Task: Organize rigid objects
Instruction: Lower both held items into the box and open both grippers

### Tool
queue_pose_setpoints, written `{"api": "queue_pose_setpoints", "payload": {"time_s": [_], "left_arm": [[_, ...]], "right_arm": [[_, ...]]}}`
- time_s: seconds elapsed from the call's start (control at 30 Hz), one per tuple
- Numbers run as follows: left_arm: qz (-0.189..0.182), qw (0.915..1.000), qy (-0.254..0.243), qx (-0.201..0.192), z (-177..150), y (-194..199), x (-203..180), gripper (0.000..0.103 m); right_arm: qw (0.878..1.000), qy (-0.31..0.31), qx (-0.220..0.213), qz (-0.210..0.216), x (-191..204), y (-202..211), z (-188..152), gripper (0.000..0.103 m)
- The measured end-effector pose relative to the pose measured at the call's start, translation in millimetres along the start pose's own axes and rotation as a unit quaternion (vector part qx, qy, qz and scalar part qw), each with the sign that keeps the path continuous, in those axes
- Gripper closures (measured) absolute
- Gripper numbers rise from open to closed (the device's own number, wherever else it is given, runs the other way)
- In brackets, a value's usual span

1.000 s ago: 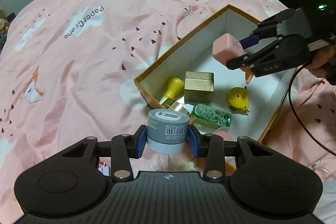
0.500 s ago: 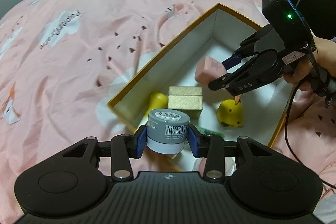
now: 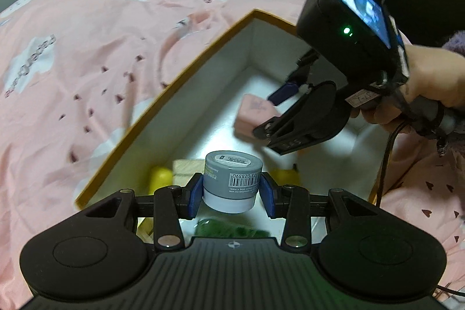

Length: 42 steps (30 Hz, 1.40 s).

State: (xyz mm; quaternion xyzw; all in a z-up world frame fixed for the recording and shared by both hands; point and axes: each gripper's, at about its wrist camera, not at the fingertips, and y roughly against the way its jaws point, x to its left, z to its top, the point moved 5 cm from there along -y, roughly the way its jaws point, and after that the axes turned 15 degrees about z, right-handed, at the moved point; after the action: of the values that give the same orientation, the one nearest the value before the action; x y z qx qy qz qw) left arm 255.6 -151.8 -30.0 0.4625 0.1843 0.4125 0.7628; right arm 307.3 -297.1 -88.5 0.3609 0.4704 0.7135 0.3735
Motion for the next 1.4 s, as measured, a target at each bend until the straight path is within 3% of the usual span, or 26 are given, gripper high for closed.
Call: {"api": "queue_pose_setpoints", "payload": {"time_s": [0.27,0.4,0.73,1.07,1.23,1.4], "left_arm": [[-0.012,0.9968,-0.079,-0.010,10,-21,-34,0.056],[-0.008,0.9941,-0.108,0.002,14,-39,-45,0.056],[0.023,0.9842,-0.168,0.052,20,-79,-62,0.056],[0.025,0.9866,-0.144,0.073,23,-97,-63,0.055],[0.011,0.9906,-0.124,0.056,21,-92,-57,0.044],[0.012,0.9923,-0.120,0.030,23,-67,-52,0.042]], "right_arm": [[0.998,0.063,-0.013,0.011,10,32,-11,0.058],[0.997,0.076,-0.005,0.019,10,36,-20,0.066],[0.997,0.077,-0.007,0.027,4,29,-24,0.067],[0.997,0.070,-0.009,0.035,3,28,-30,0.067],[0.996,0.076,-0.006,0.038,5,27,-31,0.067],[0.997,0.075,-0.009,0.035,8,29,-31,0.065]]}}
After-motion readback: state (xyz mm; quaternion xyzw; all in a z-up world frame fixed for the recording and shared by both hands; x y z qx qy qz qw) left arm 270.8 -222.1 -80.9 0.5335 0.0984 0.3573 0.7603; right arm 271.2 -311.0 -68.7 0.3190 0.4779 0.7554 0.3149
